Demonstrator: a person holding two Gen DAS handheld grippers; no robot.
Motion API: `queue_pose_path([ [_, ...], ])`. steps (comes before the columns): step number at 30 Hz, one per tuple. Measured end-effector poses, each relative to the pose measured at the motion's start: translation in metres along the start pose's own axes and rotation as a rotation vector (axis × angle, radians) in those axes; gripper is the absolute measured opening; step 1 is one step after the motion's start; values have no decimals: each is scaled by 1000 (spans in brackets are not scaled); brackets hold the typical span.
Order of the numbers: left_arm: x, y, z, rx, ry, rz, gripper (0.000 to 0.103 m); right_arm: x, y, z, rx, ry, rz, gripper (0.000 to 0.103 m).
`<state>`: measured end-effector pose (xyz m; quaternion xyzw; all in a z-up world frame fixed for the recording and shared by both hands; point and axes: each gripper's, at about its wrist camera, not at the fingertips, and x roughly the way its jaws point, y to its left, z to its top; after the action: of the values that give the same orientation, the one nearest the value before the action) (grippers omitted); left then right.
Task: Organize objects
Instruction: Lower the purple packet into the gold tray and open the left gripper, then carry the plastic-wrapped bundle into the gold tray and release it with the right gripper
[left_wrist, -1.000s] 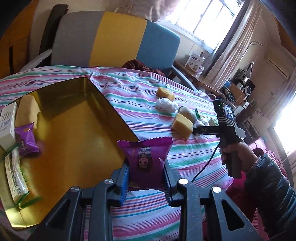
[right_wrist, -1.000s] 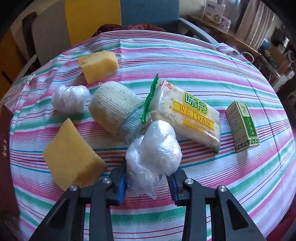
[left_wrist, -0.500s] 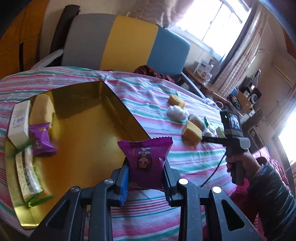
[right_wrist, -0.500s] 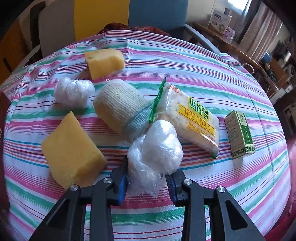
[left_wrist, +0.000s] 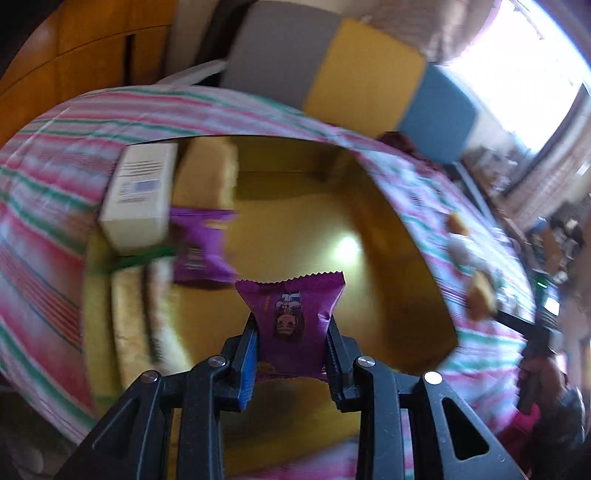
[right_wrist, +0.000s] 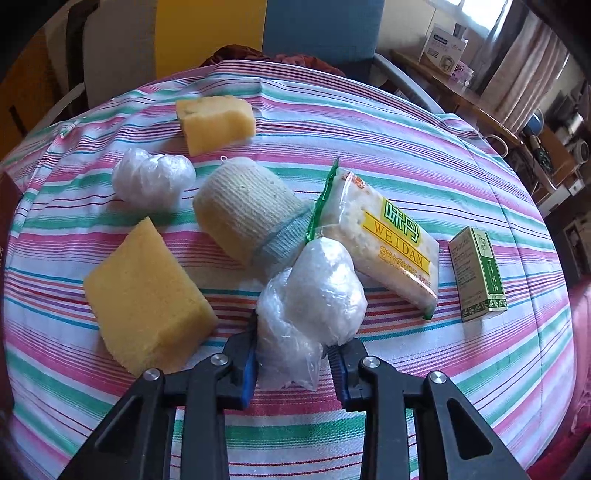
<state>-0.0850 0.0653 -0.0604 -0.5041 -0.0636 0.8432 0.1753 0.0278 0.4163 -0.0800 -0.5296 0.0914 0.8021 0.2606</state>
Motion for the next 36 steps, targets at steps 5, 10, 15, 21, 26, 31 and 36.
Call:
queue_pose_path([
  [5,18,22,8,-38,11,140,32,0,3,0,-17,-4,-10,29],
  [10,25,31,8,-57,21,143,34,0,3,-1,-17,-5,-10,29],
  [15,16,25,6,-46,-3,127,37,0,3,0,-16,-4,-9,29],
  [21,-11,24,5,-49,-72,139,38,0,3,0,-14,-4,-8,29],
  [26,-33,20,-2,-32,-132,184,38,0,3,0,-17,-5,-10,28],
  [31,-41,14,-6,-4,-150,179,38,-1,3,-1,-15,-7,-15,27],
  [36,-48,10,-11,13,-161,172,38,-4,0,-3,8,-8,-13,27],
])
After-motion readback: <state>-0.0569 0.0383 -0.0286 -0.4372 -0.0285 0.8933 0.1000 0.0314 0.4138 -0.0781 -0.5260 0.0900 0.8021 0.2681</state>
